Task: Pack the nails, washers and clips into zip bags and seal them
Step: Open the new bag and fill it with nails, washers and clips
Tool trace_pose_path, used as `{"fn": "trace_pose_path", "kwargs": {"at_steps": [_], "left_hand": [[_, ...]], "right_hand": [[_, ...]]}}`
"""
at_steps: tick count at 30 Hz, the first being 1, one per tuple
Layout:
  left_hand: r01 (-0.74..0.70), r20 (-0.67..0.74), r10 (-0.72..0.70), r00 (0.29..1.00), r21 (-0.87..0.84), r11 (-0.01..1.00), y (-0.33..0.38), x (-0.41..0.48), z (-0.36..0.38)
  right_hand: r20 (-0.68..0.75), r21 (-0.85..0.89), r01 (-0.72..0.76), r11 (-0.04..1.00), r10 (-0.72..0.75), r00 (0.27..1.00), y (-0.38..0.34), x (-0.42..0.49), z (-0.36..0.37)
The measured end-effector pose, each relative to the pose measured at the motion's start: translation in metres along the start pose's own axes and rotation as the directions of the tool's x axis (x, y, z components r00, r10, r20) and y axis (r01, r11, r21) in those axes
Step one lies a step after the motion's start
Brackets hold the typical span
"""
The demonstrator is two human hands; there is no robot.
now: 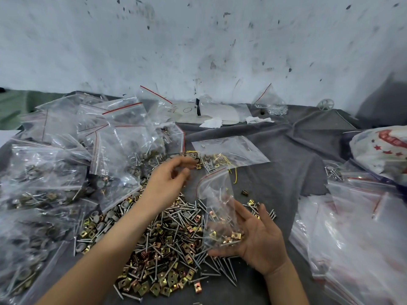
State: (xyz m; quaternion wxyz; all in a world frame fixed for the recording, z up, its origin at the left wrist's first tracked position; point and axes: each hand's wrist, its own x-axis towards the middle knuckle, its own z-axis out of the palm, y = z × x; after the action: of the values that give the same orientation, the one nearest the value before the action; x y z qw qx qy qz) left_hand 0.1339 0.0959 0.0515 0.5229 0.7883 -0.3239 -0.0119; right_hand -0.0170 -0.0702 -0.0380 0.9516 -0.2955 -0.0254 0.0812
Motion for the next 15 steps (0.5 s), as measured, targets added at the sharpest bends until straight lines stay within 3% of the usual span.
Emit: {"fn": "trace_pose_path", "kwargs": {"at_steps": [1, 3, 5, 6, 8, 10, 15], "left_hand": [[-0.003, 0.037, -0.002, 0.999, 0.141, 0.990, -0.007, 0.000, -0.002], [-0.037, 0.242, -0.068, 0.968, 0.404, 0.914, -0.023, -0.002, -0.004], [-0.134, 0.444, -0.199, 0.874, 0.612, 0.779, -0.037, -0.009, -0.002], [-0.177, 0.480, -0.242, 0.843, 0.672, 0.719, -0.043, -0.012, 0.000], [-0.197, 0.453, -0.217, 0.865, 0.704, 0.682, -0.049, -0.015, 0.002], [-0.197, 0.412, -0.136, 0.901, 0.668, 0.718, -0.049, -0.014, 0.004], [-0.210, 0.409, -0.077, 0.909, 0.610, 0.764, -0.049, -0.012, 0.003]], "right_hand": [[0.017, 0.007, 0.017, 1.000, -0.017, 1.000, 0.000, 0.000, -0.001], [0.035, 0.053, 0.081, 0.995, -0.083, 0.996, 0.000, -0.001, -0.004], [0.018, 0.116, 0.129, 0.985, -0.132, 0.991, -0.002, -0.002, -0.003], [0.011, 0.133, 0.142, 0.981, -0.145, 0.989, -0.003, -0.003, -0.002], [0.005, 0.150, 0.169, 0.974, -0.171, 0.985, -0.004, -0.004, -0.002], [-0.015, 0.154, 0.177, 0.972, -0.177, 0.984, -0.004, -0.003, -0.002], [-0.047, 0.184, 0.199, 0.963, -0.193, 0.980, -0.008, 0.000, -0.006]]}}
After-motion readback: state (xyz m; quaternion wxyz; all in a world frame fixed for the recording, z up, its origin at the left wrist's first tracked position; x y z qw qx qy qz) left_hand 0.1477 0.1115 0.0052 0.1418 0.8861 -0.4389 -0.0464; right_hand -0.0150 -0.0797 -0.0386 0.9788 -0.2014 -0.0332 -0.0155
